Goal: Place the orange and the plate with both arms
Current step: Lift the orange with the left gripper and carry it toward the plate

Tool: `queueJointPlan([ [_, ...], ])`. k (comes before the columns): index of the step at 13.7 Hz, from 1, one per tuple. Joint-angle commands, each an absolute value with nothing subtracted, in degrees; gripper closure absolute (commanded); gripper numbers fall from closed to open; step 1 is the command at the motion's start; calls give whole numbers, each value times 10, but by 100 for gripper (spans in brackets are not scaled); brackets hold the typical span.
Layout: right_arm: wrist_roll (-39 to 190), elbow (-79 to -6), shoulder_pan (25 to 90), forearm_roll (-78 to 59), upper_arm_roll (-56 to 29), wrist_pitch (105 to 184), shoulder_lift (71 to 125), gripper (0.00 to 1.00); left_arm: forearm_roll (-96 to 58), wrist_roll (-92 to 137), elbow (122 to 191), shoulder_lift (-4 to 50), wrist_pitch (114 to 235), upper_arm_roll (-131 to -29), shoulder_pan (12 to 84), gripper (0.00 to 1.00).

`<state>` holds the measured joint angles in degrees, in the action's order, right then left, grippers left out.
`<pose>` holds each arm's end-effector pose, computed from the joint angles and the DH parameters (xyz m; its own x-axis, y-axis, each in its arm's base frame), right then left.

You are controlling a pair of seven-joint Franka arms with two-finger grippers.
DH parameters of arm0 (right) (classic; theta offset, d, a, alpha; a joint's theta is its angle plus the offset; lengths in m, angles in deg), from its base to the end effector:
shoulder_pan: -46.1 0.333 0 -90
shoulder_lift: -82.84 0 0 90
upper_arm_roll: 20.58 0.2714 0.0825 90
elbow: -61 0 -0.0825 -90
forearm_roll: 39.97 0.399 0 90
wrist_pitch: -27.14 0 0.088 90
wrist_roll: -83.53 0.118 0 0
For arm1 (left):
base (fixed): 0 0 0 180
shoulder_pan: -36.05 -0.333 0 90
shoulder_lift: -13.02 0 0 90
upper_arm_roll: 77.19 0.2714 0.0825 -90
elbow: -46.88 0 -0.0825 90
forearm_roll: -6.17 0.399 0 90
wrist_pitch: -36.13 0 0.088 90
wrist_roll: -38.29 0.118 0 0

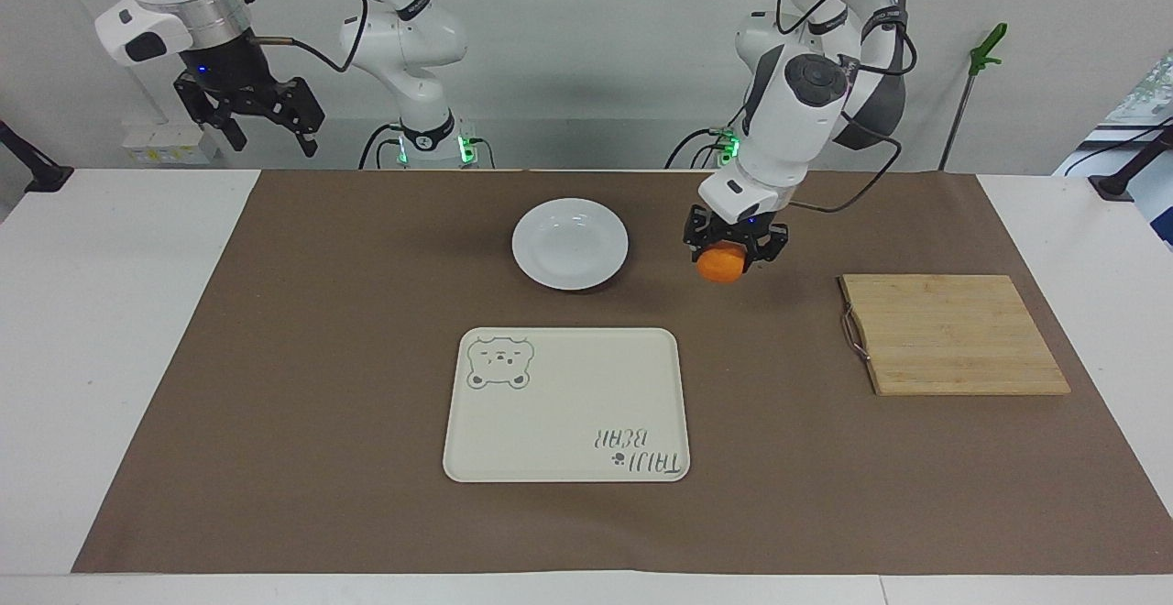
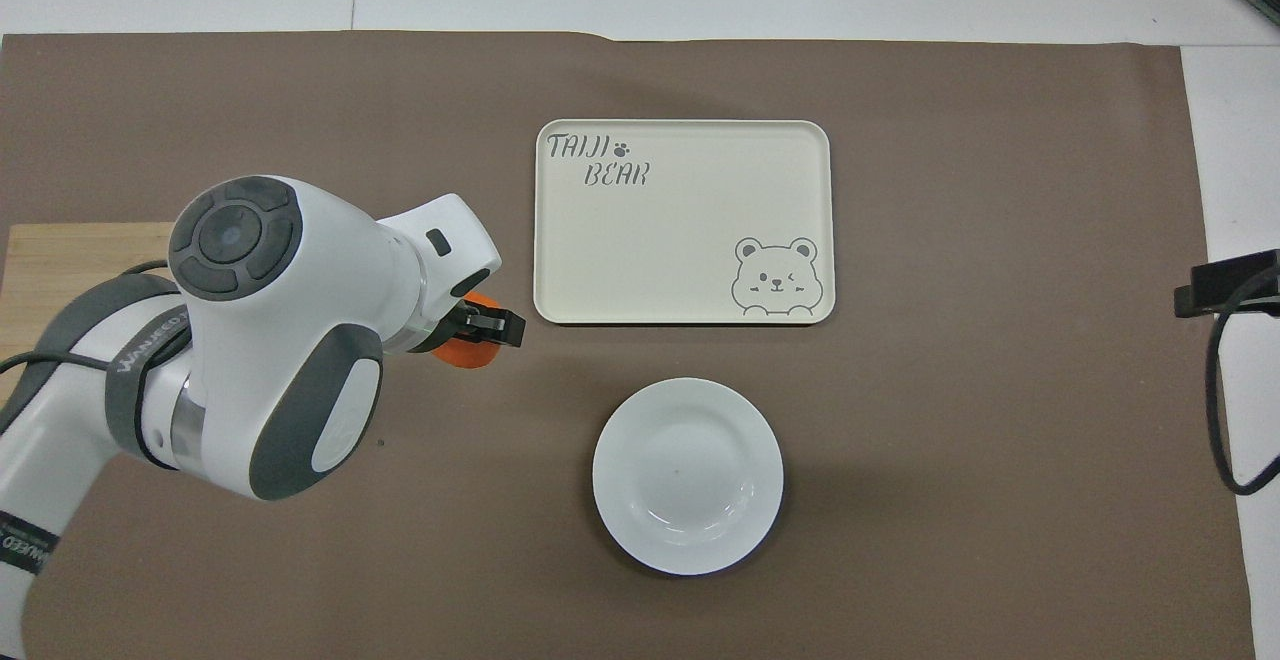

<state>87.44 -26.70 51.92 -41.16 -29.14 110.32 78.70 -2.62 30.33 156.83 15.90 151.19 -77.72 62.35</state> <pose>0.5365 -0.0312 0.6174 0.9930 -0.1178 -0.0067 -0.1177 -0.9930 0.0104 0.5205 -0.2751 0.4074 0.9648 -0.2627 0.0144 -0.2620 -0.9542 0.1447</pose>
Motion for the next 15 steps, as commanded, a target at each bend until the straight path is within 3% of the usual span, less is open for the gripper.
queueJointPlan([
  [1,869,-279,514,-402,-289,1101,775,0,-42,295,1580,141,1512,-767,641,100],
  [4,869,-279,514,-402,-289,1101,775,0,-43,291,1581,142,1512,-769,652,100],
  [11,869,-280,514,-402,-289,1101,775,0,-50,154,1596,185,1576,-769,797,100],
  [15,869,-280,514,-402,-289,1102,775,0,-51,111,1647,199,1671,-770,845,100],
])
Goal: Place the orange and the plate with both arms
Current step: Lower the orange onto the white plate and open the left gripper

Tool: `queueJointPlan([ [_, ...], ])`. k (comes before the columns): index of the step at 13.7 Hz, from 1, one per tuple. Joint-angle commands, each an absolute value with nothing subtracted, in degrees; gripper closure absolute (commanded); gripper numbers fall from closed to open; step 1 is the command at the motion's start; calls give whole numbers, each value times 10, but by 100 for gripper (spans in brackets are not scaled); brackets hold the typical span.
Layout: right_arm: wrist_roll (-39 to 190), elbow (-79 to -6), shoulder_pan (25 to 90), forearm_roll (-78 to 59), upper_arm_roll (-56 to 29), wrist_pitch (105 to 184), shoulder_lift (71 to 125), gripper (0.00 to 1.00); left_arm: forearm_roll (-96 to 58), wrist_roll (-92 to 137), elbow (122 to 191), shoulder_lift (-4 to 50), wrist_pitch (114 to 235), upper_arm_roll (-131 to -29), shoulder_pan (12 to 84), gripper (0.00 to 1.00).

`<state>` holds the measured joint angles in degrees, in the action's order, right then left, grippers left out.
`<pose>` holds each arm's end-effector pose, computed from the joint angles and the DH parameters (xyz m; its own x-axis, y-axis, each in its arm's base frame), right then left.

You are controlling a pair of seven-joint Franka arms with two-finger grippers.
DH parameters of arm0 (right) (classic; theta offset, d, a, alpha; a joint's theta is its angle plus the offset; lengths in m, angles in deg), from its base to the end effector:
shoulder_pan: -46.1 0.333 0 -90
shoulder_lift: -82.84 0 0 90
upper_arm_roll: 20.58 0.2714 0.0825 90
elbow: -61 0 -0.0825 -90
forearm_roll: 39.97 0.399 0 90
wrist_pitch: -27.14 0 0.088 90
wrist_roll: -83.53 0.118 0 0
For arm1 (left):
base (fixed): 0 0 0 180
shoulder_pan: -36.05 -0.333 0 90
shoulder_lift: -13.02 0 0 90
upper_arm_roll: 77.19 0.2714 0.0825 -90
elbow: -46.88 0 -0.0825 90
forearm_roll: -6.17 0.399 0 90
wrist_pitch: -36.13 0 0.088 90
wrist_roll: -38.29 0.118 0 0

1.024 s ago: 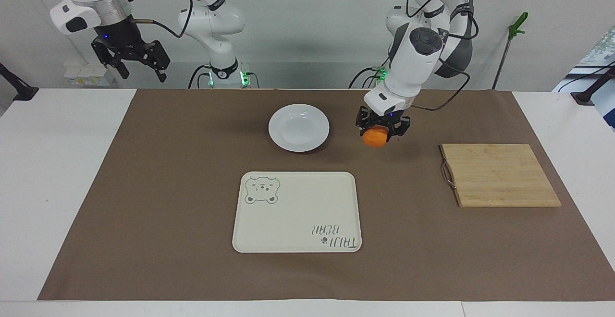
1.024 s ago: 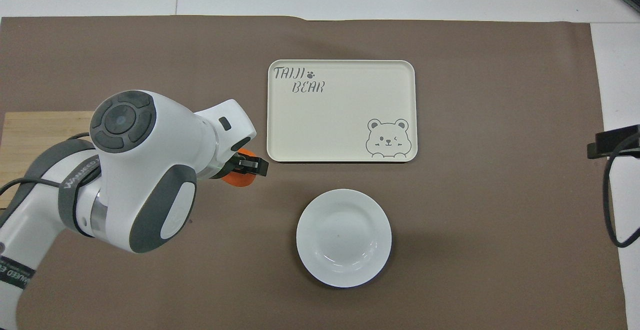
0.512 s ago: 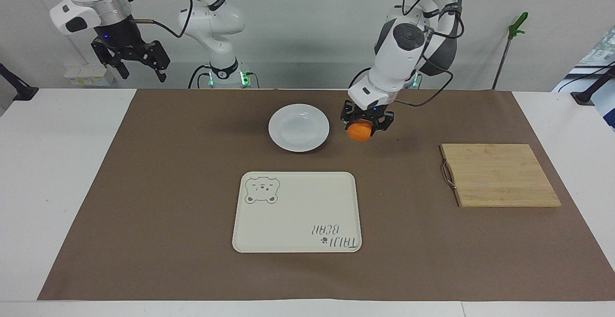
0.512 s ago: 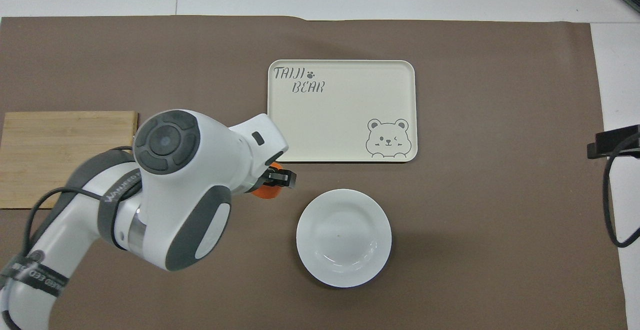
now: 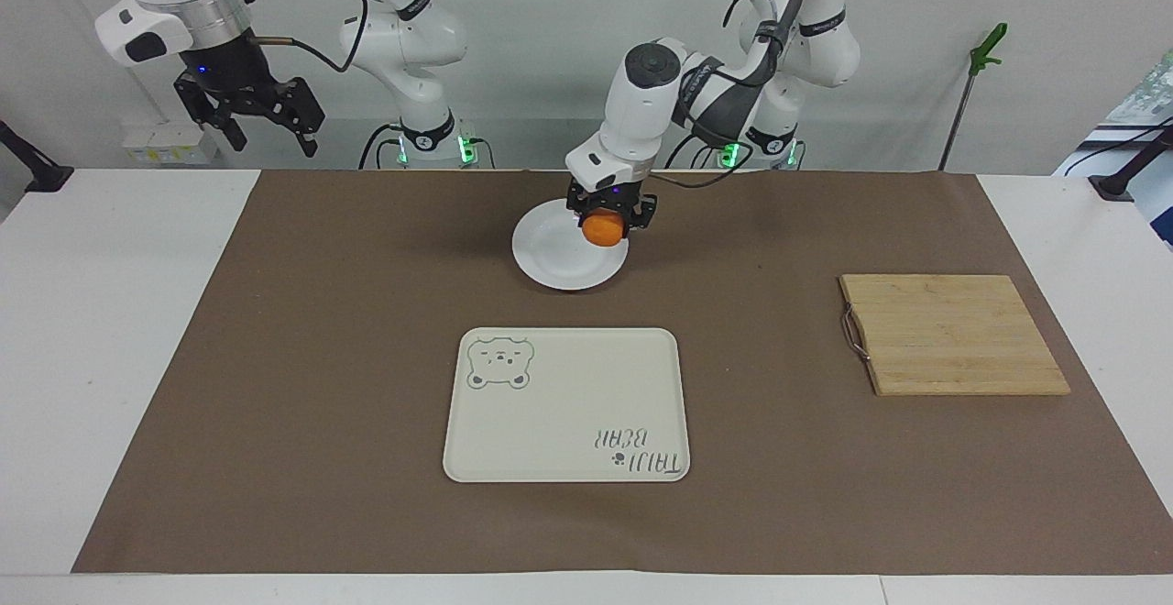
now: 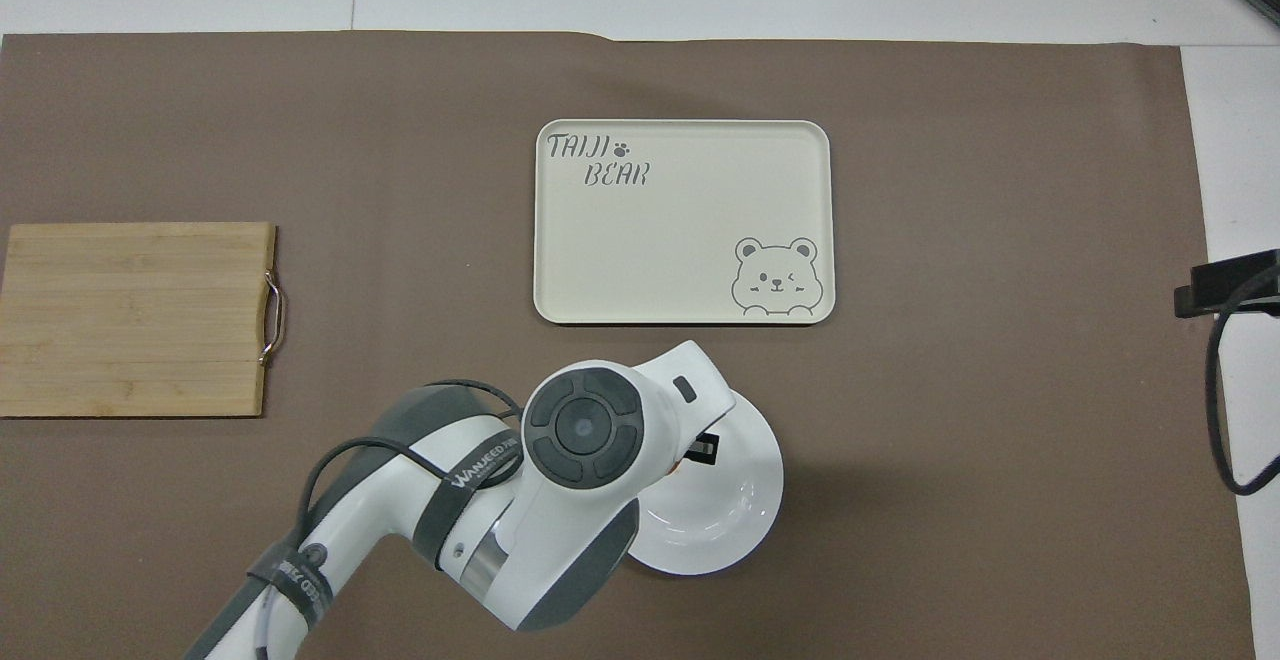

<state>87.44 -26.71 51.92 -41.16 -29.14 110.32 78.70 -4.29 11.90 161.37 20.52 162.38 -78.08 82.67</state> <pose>0.5365 -0.0312 0.6173 0.9930 -0.1178 -0.0069 -0.1177 -0.9930 0.0104 0.3970 -0.4449 0.3394 0.9646 -0.2635 -0.0104 -0.2580 -0.9513 0.1689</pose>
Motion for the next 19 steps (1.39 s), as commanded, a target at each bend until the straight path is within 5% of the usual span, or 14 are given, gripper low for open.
queueJointPlan([
  [1,869,-279,514,-403,-289,1101,775,0,-51,111,1651,206,1679,-770,854,100],
  [8,869,-279,514,-403,-289,1101,775,0,-51,82,1652,251,1724,-769,891,99],
  [11,869,-280,514,-402,-289,1101,775,0,-51,82,1652,251,1724,-770,891,49],
  [13,869,-279,514,-403,-289,1101,775,0,-51,81,1651,251,1725,-769,891,0],
  [19,869,-279,514,-402,-289,1102,775,0,-49,86,1630,251,1721,-765,882,0],
])
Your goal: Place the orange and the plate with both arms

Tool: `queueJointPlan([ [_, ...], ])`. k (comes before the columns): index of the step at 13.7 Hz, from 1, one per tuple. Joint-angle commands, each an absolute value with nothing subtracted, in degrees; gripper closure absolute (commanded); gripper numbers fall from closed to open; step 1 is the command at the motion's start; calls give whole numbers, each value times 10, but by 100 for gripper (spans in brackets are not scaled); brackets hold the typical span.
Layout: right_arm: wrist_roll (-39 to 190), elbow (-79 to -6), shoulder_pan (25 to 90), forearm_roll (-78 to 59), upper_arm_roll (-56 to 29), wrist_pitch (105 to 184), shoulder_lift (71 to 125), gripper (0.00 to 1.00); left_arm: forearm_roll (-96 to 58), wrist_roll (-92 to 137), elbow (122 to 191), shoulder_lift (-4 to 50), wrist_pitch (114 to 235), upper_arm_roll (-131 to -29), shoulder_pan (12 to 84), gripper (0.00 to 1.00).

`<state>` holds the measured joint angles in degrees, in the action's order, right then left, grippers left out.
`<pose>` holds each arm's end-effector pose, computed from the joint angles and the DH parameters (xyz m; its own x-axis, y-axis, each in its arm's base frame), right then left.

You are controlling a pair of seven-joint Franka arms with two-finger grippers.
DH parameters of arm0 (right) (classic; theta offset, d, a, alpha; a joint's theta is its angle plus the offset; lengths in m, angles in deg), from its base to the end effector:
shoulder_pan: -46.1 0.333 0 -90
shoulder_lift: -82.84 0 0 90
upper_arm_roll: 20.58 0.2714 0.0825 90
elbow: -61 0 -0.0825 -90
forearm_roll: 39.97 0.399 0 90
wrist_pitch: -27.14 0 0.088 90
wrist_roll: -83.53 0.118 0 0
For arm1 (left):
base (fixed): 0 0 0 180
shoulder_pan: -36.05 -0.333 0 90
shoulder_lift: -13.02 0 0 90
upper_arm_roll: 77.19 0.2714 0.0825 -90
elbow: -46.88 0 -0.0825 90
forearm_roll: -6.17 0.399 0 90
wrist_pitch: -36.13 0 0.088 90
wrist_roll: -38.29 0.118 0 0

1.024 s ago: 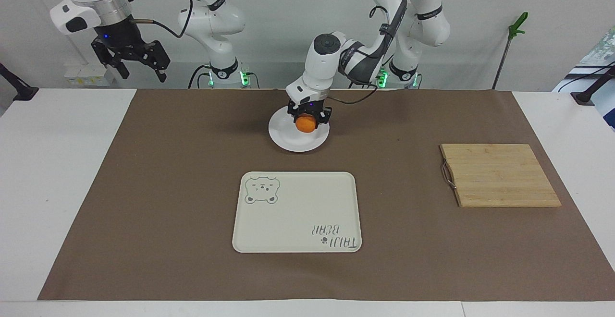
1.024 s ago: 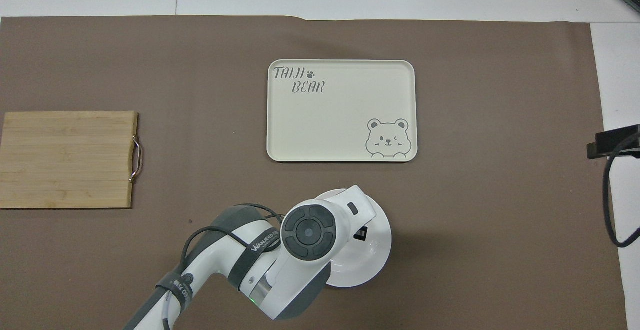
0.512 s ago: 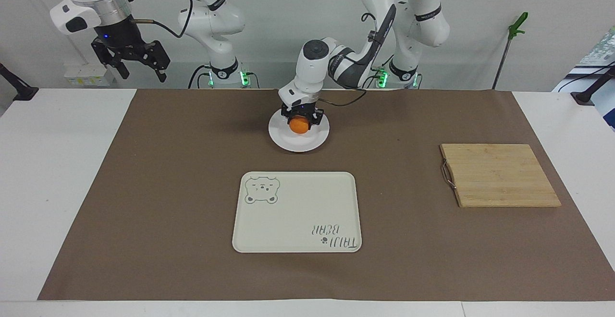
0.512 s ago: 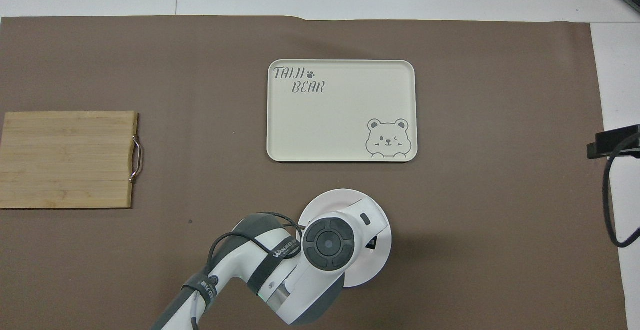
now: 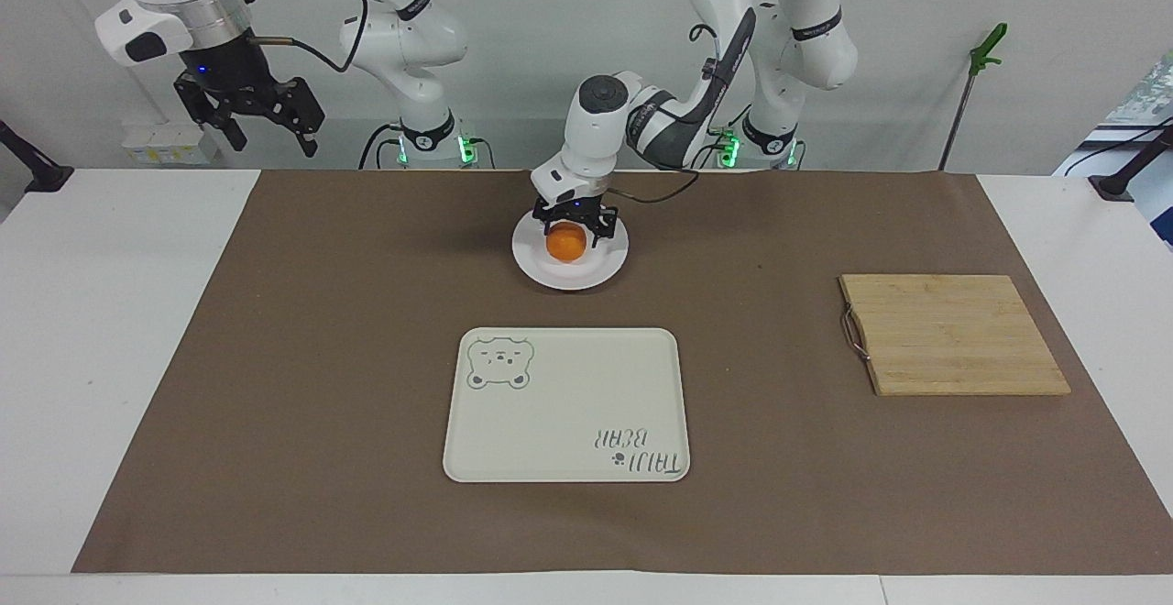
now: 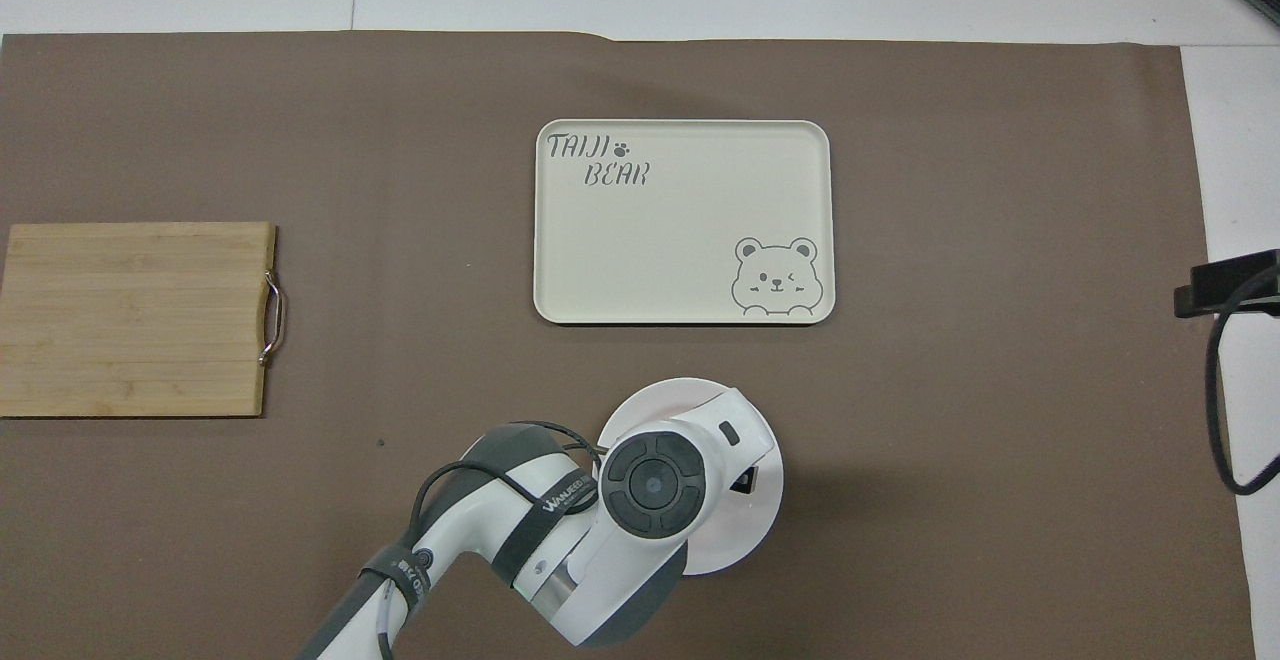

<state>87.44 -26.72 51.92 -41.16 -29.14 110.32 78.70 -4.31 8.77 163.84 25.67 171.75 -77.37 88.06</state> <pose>0.5365 -0.0312 0.6172 0.9930 -0.1178 -0.0071 -0.1177 -0.9930 0.0104 0.3650 -0.4762 0.2810 0.9636 -0.2669 0.0137 -0.2653 -0.9491 0.1695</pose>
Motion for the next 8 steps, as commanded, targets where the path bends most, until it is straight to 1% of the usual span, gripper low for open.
queueJointPlan([
  [1,869,-280,514,-402,-289,1101,775,0,-46,86,1615,251,1716,-761,873,0],
  [3,869,-280,514,-402,-289,1101,775,0,-41,88,1590,246,1706,-761,837,0],
  [6,869,-279,514,-402,-289,1101,775,0,16,87,1544,243,1641,-739,816,0],
  [8,869,-279,514,-402,-289,1101,775,0,38,95,1525,225,1608,-734,773,0],
])
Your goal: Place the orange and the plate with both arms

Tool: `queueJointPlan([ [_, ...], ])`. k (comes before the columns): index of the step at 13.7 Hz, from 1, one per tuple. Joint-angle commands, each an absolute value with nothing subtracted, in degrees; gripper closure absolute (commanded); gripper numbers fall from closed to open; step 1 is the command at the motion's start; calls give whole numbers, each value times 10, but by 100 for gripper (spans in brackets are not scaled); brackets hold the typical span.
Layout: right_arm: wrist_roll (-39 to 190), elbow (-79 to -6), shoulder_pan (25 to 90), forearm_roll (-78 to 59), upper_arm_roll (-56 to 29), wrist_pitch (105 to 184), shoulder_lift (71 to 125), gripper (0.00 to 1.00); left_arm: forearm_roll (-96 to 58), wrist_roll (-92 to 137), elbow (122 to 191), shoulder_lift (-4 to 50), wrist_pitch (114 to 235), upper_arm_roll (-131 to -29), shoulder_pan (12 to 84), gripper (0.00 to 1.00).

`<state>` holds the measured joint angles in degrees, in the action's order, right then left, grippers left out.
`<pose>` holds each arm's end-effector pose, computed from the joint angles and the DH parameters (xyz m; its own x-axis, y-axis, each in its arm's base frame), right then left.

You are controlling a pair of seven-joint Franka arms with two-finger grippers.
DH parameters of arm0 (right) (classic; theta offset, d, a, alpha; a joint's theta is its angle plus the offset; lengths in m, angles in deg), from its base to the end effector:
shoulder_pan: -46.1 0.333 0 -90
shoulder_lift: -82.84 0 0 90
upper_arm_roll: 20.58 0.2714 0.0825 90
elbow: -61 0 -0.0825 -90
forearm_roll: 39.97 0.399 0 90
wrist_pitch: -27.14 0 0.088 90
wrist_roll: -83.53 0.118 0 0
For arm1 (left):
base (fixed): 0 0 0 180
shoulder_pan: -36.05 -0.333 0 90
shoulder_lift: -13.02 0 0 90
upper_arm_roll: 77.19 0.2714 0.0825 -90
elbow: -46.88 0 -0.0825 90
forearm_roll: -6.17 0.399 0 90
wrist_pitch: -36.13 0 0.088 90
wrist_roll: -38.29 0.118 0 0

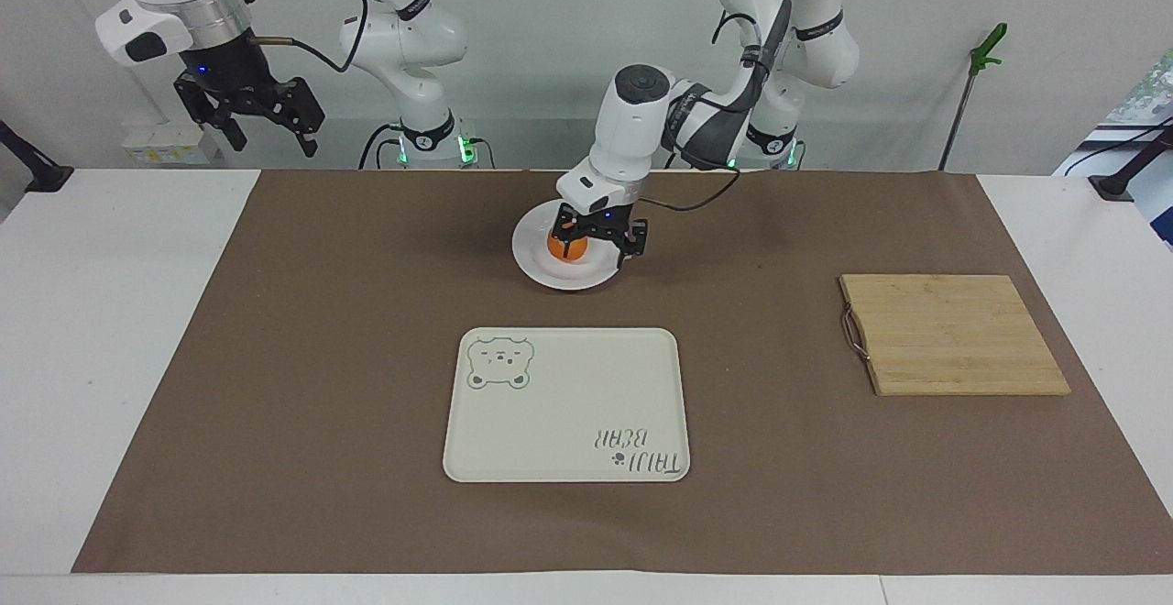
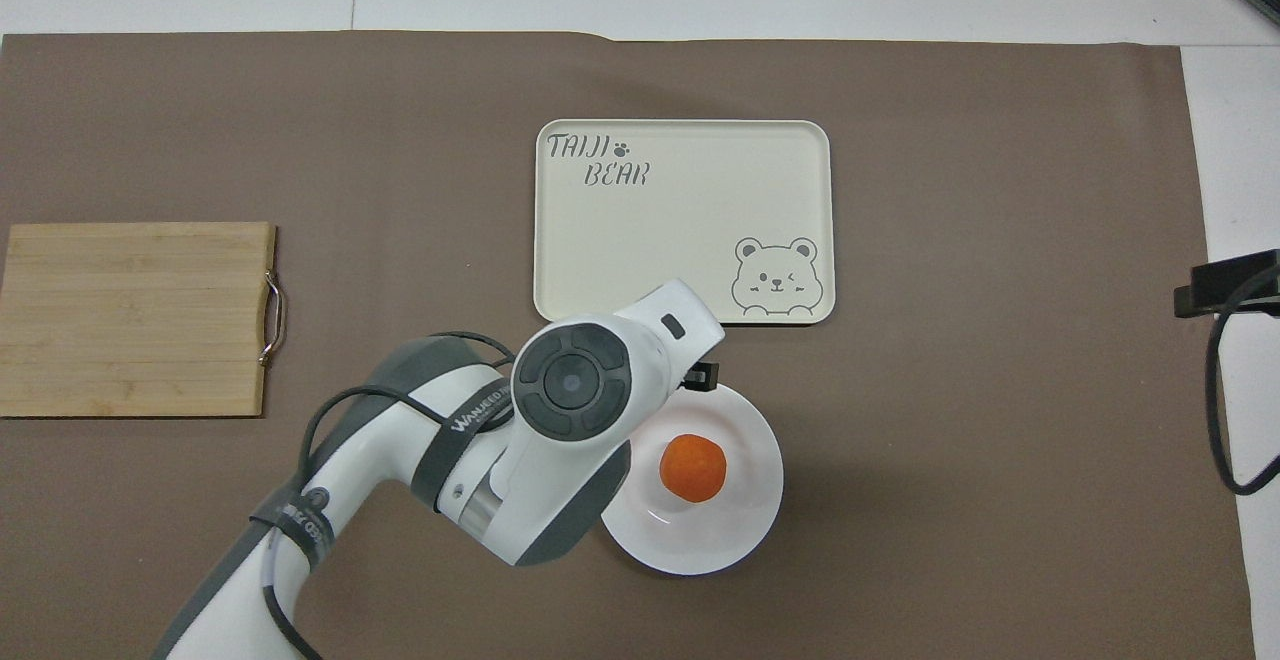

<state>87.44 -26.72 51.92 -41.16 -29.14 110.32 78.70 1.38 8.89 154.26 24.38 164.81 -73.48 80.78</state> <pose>0.5365 -0.0312 0.6172 0.9930 -0.1178 -0.0071 -0.1177 -0.9930 0.0104 0.4732 -0.4173 0.3626 0.9816 -0.1486 0.1199 -0.1646 -0.9768 0.1370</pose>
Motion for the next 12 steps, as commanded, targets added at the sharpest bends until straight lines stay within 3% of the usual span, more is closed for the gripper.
queueJointPlan([
  [1,869,-280,514,-402,-289,1102,775,0,54,99,1526,209,1600,-734,755,0],
  [8,869,-280,514,-402,-289,1101,775,0,60,304,1518,121,1493,-733,613,0],
  [12,869,-279,514,-402,-289,1101,775,0,59,402,1407,117,1307,-732,539,0],
])
